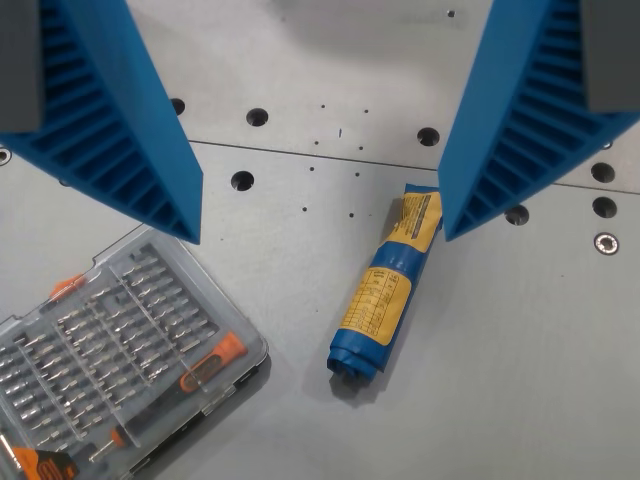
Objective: Move above the blue bag
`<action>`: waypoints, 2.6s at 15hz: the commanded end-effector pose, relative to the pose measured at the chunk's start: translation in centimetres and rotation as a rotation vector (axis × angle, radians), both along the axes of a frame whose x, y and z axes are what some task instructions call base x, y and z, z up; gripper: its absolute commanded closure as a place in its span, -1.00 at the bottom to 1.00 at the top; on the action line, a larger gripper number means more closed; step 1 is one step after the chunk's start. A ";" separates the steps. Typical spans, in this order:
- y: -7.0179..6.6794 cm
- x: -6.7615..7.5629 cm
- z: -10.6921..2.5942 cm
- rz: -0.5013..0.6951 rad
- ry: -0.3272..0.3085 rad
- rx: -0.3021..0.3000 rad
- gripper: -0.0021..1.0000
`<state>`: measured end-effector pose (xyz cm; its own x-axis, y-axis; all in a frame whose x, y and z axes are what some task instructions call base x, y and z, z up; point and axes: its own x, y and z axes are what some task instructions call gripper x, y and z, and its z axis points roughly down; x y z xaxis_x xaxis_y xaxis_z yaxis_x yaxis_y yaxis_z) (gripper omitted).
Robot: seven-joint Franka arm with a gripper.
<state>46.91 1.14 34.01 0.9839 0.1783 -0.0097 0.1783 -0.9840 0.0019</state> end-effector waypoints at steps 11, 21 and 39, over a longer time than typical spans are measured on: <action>0.1 -0.2 -0.4 -0.052 -0.011 0.001 -1.00; 1.1 -1.2 -3.8 -0.203 -0.065 0.006 -1.00; 3.5 -4.2 -12.9 -0.507 -0.053 0.030 -1.00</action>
<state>43.07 4.19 21.52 0.9864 -0.1591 -0.0414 -0.1594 -0.9872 -0.0053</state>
